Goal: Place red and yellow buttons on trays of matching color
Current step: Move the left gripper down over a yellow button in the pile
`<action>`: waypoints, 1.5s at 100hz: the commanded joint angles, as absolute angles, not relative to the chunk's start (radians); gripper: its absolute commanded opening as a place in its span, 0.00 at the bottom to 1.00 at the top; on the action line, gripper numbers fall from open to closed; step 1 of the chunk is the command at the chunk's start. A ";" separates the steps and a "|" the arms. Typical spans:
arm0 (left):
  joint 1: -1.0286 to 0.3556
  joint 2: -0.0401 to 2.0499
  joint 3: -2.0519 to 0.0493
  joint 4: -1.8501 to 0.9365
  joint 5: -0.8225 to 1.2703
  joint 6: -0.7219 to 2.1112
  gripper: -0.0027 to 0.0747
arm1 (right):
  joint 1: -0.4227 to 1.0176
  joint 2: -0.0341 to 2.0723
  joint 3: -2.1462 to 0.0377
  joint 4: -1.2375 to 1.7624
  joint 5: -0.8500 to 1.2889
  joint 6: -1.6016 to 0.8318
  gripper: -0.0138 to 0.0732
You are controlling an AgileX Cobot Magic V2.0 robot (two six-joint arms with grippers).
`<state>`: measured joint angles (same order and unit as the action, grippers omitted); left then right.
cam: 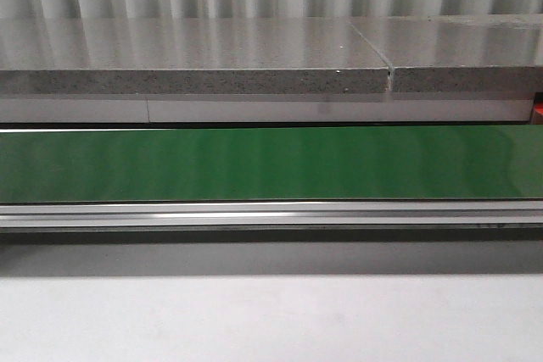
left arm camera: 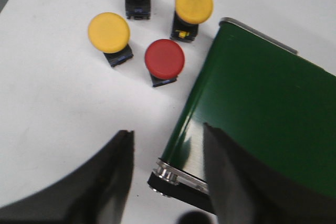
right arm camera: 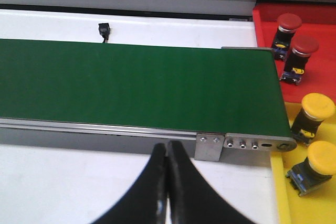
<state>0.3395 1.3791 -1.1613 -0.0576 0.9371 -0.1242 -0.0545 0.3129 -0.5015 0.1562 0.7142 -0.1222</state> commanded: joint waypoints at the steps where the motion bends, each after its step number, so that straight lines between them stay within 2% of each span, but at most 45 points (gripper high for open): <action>1: 0.375 1.388 -1.212 -0.076 0.912 -0.119 0.67 | -0.057 0.317 -0.524 0.167 0.639 -0.131 0.08; 6: 0.396 1.414 -1.227 -0.076 0.924 -0.119 0.69 | -0.057 0.317 -0.524 0.167 0.639 -0.131 0.08; 29: 0.472 1.557 -1.330 -0.106 1.017 -0.119 0.61 | -0.057 0.317 -0.524 0.167 0.639 -0.131 0.08; 43: 0.512 1.623 -1.388 -0.183 1.031 -0.174 0.60 | -0.057 0.317 -0.524 0.167 0.639 -0.131 0.08; 91: 0.514 1.823 -1.543 -0.210 1.104 -0.312 0.60 | -0.057 0.317 -0.524 0.167 0.639 -0.131 0.08; 150: 0.514 1.910 -1.550 -0.230 1.030 -0.328 0.60 | -0.057 0.317 -0.524 0.167 0.639 -0.131 0.08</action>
